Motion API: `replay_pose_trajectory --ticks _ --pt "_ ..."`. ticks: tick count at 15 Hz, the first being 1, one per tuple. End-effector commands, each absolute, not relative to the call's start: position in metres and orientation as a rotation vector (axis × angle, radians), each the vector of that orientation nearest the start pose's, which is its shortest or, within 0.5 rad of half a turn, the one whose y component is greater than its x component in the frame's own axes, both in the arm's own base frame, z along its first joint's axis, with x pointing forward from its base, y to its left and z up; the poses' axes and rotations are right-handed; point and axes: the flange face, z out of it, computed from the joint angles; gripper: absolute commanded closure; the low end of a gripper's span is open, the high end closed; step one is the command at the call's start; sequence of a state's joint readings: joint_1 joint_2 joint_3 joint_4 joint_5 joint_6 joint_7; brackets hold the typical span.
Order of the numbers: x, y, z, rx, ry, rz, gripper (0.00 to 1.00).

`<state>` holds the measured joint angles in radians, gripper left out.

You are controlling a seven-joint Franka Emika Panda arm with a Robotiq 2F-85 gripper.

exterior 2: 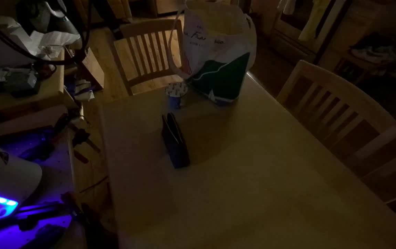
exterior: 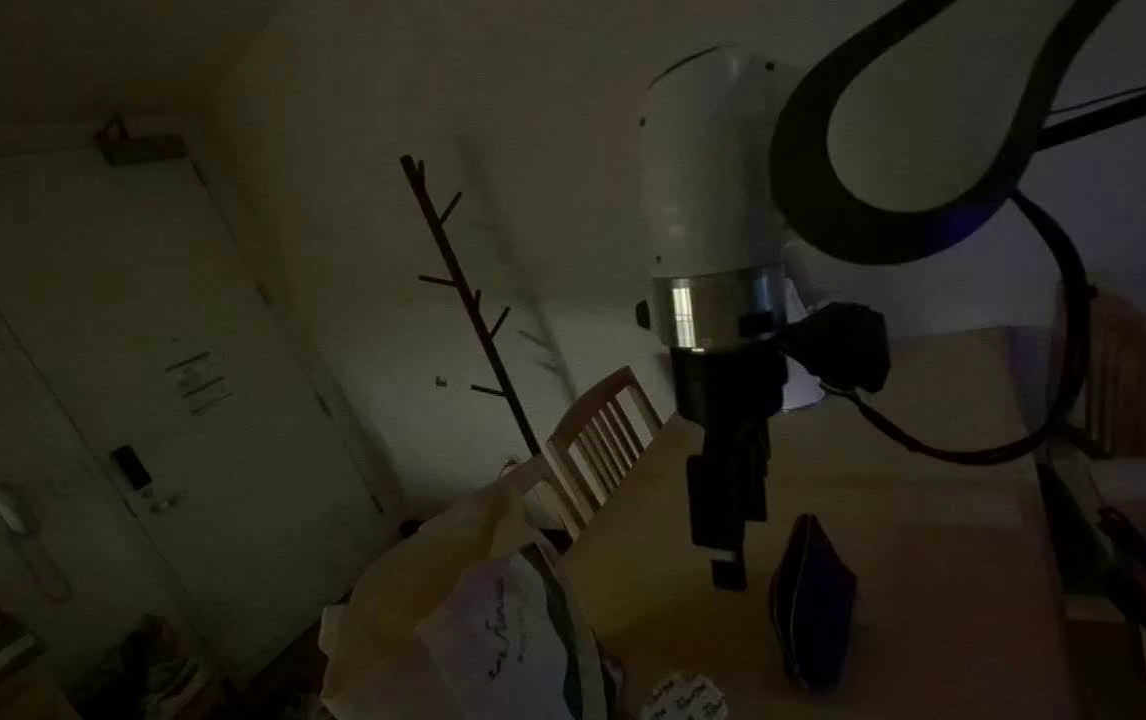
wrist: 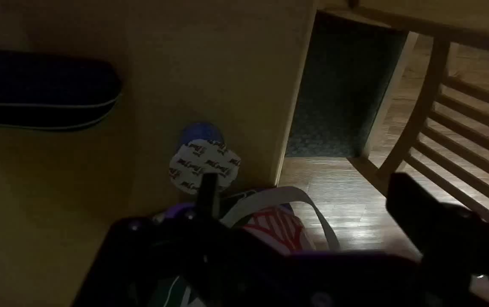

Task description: Lay the bag on its side

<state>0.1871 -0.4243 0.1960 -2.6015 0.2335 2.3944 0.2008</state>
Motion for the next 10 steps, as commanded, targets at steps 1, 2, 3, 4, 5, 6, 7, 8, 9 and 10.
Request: replay_pose_trajectory --ticks 1,2,3,4,5,6,7,8,9,10 --pt "0.387 0.157 0.416 -2.978 -0.029 -0.267 0.00" --pt "0.387 0.157 0.416 -2.978 -0.029 -0.267 0.00" --pt "0.387 0.157 0.416 -2.978 -0.029 -0.267 0.00" --pt "0.387 0.157 0.416 -2.978 -0.029 -0.267 0.00" --pt "0.387 0.157 0.416 -2.978 -0.029 -0.267 0.00" --pt "0.386 0.157 0.416 -2.989 -0.049 -0.291 0.00" --pt "0.387 0.155 0.416 -3.016 -0.064 -0.320 0.00" --pt "0.387 0.151 0.415 -3.048 -0.070 -0.352 0.00" --pt "0.390 0.143 0.414 -3.072 -0.078 -0.395 0.00" --pt "0.392 0.134 0.413 -3.090 -0.076 -0.428 0.00"
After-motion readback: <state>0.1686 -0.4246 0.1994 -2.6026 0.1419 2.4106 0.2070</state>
